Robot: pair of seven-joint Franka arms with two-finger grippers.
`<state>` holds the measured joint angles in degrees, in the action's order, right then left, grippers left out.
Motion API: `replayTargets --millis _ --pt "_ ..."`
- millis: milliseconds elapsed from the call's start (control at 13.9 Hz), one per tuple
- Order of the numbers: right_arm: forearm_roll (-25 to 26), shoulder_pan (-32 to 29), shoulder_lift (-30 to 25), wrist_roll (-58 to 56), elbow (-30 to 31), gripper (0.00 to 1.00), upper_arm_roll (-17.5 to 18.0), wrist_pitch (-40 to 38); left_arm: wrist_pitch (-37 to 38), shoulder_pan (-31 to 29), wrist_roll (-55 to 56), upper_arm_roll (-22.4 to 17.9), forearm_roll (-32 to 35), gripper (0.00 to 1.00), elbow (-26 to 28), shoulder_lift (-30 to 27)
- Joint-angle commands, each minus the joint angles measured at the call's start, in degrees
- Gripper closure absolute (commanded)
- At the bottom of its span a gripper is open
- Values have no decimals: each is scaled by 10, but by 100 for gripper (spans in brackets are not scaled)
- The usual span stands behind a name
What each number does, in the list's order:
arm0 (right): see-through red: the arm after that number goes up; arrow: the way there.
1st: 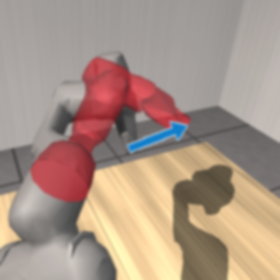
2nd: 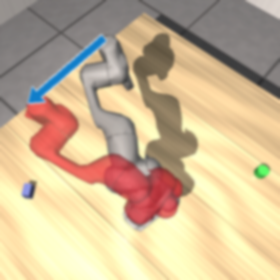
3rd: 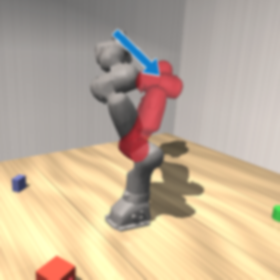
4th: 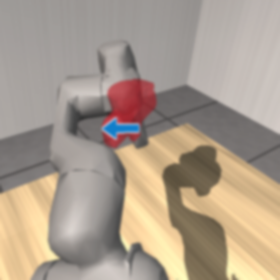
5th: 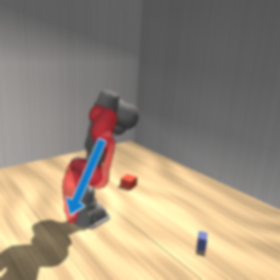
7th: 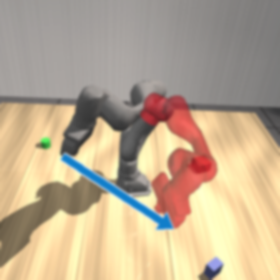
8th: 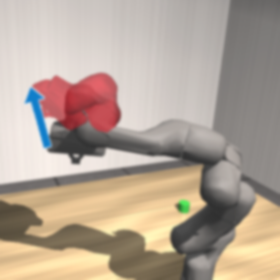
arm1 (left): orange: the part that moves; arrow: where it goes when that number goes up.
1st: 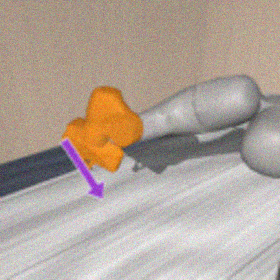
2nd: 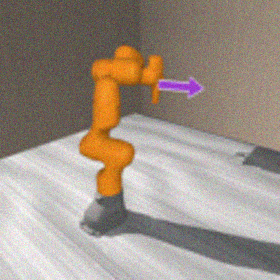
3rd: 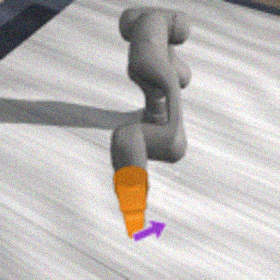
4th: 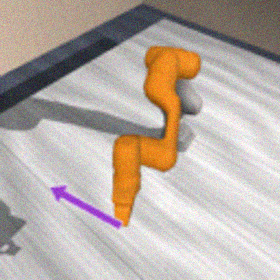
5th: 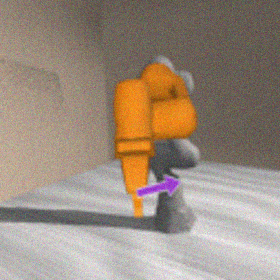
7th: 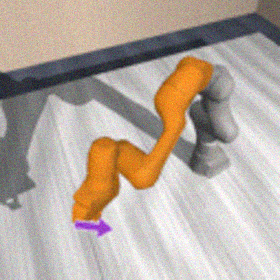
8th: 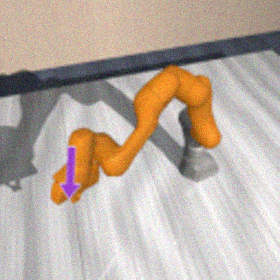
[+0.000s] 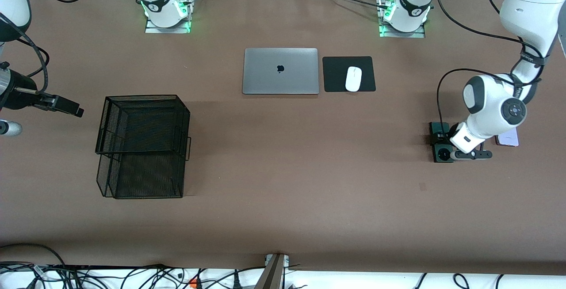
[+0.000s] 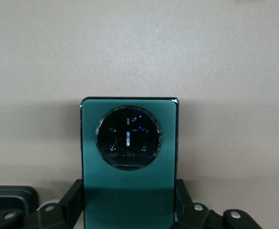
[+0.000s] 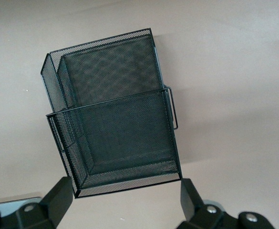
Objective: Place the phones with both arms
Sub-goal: 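Close the left gripper on the green phone and lift it, then carry the green phone with the left gripper toward the laptop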
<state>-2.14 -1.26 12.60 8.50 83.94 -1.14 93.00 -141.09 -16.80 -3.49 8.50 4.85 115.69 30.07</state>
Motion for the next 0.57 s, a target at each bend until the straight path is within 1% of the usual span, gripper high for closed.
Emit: replayTargets --millis 0,72,287,503 --pt "-9 -3 0 -6 -4 0 3 -6 77 23 37 2 7 100 -77 9" --pt "-9 -3 0 -7 -4 0 3 -6 83 36 57 3 6 100 -91 13" --pt "-9 -3 0 -7 -4 0 3 -6 86 105 157 2 7 100 -127 28" --pt "-9 -3 0 -7 -4 0 3 -6 86 184 258 2 7 100 -136 33"
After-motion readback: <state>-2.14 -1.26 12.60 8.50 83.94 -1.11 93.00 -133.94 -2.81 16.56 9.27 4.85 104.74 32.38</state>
